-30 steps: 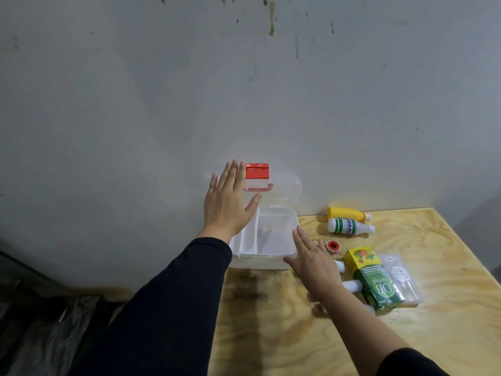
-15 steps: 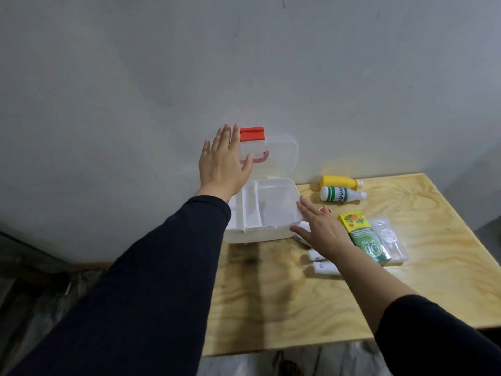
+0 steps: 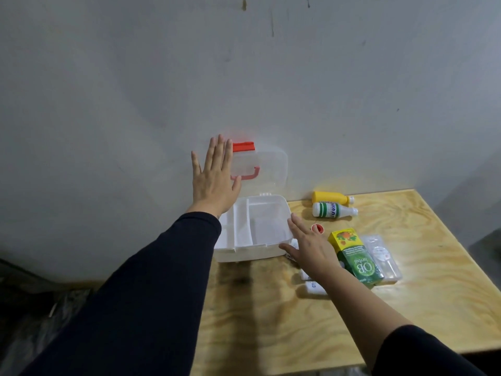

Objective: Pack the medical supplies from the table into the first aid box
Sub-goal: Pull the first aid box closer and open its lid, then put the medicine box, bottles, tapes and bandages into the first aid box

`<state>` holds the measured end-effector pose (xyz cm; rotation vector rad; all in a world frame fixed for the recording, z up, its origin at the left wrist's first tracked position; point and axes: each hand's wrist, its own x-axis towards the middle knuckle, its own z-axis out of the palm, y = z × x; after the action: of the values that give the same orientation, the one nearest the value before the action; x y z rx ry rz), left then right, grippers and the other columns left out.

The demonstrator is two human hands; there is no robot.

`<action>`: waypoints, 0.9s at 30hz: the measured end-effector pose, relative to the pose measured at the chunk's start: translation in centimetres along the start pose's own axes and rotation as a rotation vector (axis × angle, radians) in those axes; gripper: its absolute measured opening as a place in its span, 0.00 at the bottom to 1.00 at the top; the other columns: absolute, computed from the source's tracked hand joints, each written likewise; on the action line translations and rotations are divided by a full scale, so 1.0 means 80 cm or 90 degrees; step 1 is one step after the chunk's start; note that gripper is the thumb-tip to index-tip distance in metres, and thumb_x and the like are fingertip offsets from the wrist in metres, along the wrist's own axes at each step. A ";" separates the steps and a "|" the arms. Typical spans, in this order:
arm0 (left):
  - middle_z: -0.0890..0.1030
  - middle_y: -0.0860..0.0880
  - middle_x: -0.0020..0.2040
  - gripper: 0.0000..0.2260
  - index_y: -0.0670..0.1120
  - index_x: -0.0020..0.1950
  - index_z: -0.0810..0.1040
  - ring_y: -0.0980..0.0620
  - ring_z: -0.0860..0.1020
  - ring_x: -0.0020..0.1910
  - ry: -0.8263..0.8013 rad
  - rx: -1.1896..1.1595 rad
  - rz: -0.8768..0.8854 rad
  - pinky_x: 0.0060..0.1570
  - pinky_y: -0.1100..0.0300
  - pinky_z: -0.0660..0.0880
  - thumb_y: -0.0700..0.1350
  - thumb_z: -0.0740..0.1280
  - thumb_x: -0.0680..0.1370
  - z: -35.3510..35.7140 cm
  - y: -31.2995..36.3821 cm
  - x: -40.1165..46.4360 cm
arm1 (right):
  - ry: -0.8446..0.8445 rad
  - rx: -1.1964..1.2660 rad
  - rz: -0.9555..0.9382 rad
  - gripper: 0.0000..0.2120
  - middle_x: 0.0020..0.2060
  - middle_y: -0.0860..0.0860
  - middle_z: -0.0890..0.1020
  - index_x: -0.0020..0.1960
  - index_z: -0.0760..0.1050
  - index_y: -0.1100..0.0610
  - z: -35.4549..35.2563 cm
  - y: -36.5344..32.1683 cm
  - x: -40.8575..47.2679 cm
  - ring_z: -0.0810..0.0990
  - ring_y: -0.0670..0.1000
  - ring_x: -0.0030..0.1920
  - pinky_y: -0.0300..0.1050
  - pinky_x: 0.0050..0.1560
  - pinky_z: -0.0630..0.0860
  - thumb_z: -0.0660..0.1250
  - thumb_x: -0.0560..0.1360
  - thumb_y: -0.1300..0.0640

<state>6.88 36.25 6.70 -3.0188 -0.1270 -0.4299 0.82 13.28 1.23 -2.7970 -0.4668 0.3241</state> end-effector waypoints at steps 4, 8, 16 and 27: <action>0.38 0.45 0.79 0.35 0.43 0.77 0.34 0.49 0.38 0.77 0.007 -0.049 -0.011 0.72 0.43 0.35 0.56 0.53 0.80 -0.003 0.009 -0.035 | 0.034 0.038 -0.018 0.33 0.77 0.48 0.53 0.77 0.52 0.54 0.004 0.012 0.003 0.56 0.50 0.76 0.50 0.75 0.57 0.58 0.78 0.41; 0.39 0.46 0.79 0.35 0.42 0.78 0.39 0.50 0.39 0.77 -0.048 -0.116 -0.037 0.75 0.44 0.39 0.58 0.52 0.80 0.012 0.015 -0.084 | 0.094 0.082 0.008 0.30 0.76 0.53 0.61 0.75 0.59 0.57 0.002 0.034 -0.007 0.57 0.51 0.76 0.48 0.74 0.59 0.62 0.78 0.46; 0.39 0.46 0.79 0.42 0.44 0.79 0.43 0.51 0.38 0.77 -0.225 -0.174 -0.092 0.75 0.51 0.39 0.70 0.50 0.75 0.058 0.016 -0.147 | 0.154 -0.018 0.341 0.26 0.62 0.58 0.75 0.65 0.69 0.58 0.012 0.107 -0.069 0.72 0.62 0.61 0.54 0.56 0.72 0.66 0.73 0.45; 0.43 0.45 0.79 0.44 0.41 0.78 0.44 0.50 0.43 0.78 -0.257 -0.149 -0.073 0.74 0.55 0.40 0.71 0.48 0.74 0.064 0.018 -0.155 | 0.192 0.146 0.437 0.25 0.57 0.61 0.75 0.59 0.73 0.63 0.017 0.127 -0.087 0.71 0.63 0.60 0.54 0.54 0.73 0.72 0.68 0.49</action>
<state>-3.44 34.47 -1.82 -3.2983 -0.2975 0.1780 -3.09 2.01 -2.00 -2.6199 0.5748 0.0760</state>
